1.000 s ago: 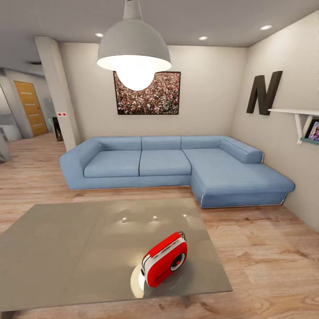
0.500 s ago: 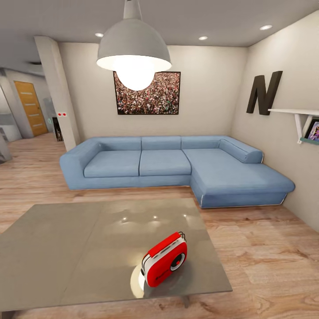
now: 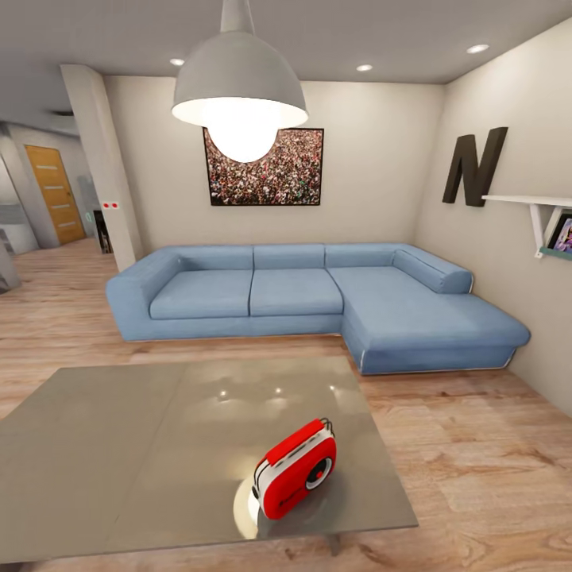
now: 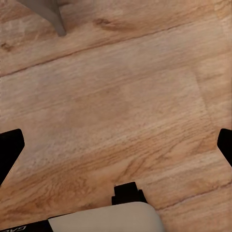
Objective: Turn on the radio receiver that's on the table in the living room.
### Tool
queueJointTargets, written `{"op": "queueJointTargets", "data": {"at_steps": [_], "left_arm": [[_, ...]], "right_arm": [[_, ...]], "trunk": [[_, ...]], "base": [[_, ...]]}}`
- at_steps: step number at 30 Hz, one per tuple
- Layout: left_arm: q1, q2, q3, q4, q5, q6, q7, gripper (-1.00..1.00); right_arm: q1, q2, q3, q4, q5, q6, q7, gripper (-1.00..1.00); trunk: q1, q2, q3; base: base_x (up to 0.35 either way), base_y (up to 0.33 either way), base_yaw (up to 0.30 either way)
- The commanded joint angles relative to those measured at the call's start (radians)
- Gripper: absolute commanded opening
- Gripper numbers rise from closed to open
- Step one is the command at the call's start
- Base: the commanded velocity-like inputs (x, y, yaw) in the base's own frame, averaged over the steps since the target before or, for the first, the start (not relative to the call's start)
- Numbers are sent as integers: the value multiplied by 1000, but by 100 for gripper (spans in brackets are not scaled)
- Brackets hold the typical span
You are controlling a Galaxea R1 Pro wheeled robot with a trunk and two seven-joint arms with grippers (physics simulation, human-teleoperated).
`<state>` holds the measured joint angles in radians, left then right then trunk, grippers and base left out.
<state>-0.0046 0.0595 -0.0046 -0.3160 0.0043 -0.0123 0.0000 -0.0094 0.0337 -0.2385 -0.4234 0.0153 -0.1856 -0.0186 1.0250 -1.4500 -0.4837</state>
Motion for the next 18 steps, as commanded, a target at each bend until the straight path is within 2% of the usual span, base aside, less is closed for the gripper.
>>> {"op": "queueJointTargets", "data": {"at_steps": [1, 8, 18], "left_arm": [[0, 0, 0, 0, 0, 0, 0, 100], [0, -1, 0, 0, 0, 0, 0, 100], [0, 0, 0, 0, 0, 0, 0, 100]], "right_arm": [[0, 0, 0, 0, 0, 0, 0, 100], [0, 0, 0, 0, 0, 0, 0, 100], [0, 0, 0, 0, 0, 0, 0, 100]], "trunk": [[0, 0, 0], [0, 0, 0], [0, 0, 0]], "base": [[204, 0, 0], [246, -13, 0], [262, -111, 0]]}}
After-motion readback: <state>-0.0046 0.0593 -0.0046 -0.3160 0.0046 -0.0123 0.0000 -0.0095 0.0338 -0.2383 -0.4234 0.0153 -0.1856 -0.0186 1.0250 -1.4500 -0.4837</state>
